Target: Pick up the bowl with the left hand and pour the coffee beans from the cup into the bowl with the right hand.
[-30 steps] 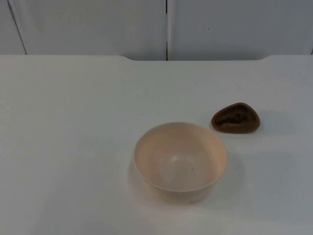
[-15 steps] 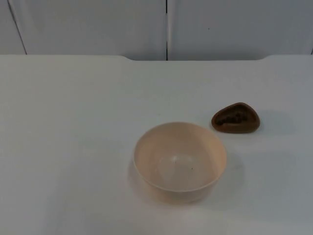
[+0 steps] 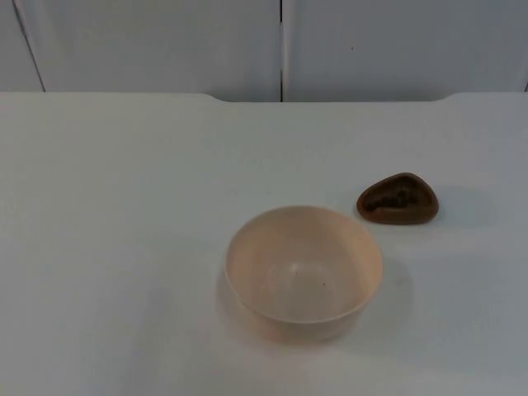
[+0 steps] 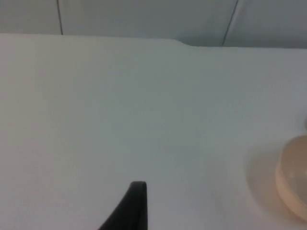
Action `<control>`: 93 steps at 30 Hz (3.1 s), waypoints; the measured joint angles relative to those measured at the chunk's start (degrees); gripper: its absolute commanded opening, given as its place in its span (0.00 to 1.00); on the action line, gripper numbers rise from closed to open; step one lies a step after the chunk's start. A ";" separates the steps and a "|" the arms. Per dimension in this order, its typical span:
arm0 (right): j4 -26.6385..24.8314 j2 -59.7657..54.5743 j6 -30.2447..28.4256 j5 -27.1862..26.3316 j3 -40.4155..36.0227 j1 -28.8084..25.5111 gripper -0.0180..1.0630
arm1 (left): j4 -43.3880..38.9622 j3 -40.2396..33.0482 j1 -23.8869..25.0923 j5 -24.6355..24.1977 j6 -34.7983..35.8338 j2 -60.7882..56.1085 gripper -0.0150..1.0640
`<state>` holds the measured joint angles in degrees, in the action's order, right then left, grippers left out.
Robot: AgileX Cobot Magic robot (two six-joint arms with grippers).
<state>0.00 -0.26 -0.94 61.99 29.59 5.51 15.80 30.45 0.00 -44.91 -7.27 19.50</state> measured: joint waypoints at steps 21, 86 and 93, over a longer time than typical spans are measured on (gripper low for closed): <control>0.00 0.00 0.00 0.00 0.00 0.00 0.99 | 7.90 13.29 0.00 1.96 -10.68 16.82 0.99; 0.00 0.00 0.00 0.00 0.00 0.00 0.99 | 18.35 23.11 -25.19 8.44 -11.97 69.74 0.91; 0.00 0.00 0.00 0.00 0.00 0.00 0.99 | 16.68 23.85 -25.81 11.98 -8.57 75.59 0.91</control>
<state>0.00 -0.26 -0.94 61.99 29.59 5.51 32.48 54.30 -25.81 -32.93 -15.84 95.09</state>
